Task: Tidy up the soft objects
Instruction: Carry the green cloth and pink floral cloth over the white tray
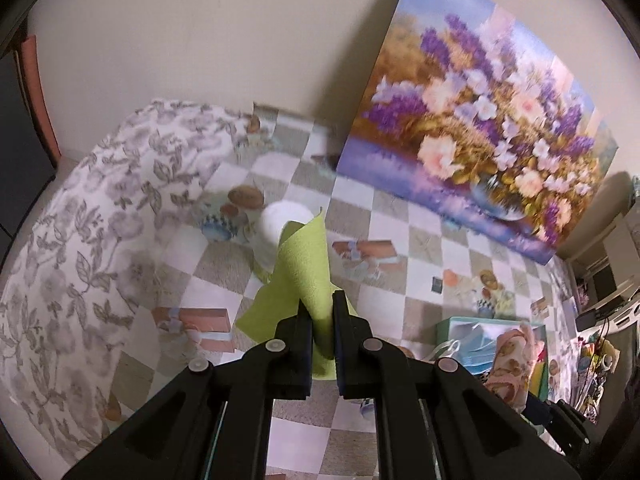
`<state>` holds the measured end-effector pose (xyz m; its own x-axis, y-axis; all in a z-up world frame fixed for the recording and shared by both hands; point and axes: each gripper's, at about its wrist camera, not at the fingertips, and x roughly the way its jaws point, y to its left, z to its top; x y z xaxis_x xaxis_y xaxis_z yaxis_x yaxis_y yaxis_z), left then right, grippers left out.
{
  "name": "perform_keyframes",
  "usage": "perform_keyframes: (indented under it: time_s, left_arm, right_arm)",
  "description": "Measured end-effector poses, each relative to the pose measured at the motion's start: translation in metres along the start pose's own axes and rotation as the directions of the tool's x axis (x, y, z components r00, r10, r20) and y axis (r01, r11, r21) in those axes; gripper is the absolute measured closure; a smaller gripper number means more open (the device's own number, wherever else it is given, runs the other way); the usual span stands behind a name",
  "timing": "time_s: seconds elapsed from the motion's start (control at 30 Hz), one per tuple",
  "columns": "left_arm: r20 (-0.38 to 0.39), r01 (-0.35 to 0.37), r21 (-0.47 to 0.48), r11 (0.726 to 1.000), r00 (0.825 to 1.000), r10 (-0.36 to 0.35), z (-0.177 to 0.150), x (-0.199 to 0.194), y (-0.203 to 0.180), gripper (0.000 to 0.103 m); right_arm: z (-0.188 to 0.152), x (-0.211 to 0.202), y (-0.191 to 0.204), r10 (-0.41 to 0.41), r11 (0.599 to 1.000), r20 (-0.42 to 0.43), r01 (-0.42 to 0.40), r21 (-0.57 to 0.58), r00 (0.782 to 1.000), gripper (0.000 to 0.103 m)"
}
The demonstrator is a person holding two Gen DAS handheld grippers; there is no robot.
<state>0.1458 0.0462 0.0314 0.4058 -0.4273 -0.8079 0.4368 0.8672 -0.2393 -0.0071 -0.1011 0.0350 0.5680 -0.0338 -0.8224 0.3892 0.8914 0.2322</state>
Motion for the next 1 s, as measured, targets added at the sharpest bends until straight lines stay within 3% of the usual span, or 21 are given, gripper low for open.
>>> perform_keyframes:
  time_s: [0.4, 1.0]
  left_arm:
    - [-0.017, 0.031, 0.01, 0.999, 0.999, -0.031, -0.018, -0.003, -0.033, 0.094]
    - [-0.074, 0.141, 0.229, 0.963, 0.989, -0.127, -0.049, -0.001, -0.148, 0.094]
  right_arm:
    - [0.002, -0.023, -0.04, -0.061, 0.995, 0.043, 0.057, 0.079, 0.997, 0.064]
    - [-0.011, -0.07, -0.148, -0.178, 0.938, 0.086, 0.143, 0.315, 0.98, 0.064]
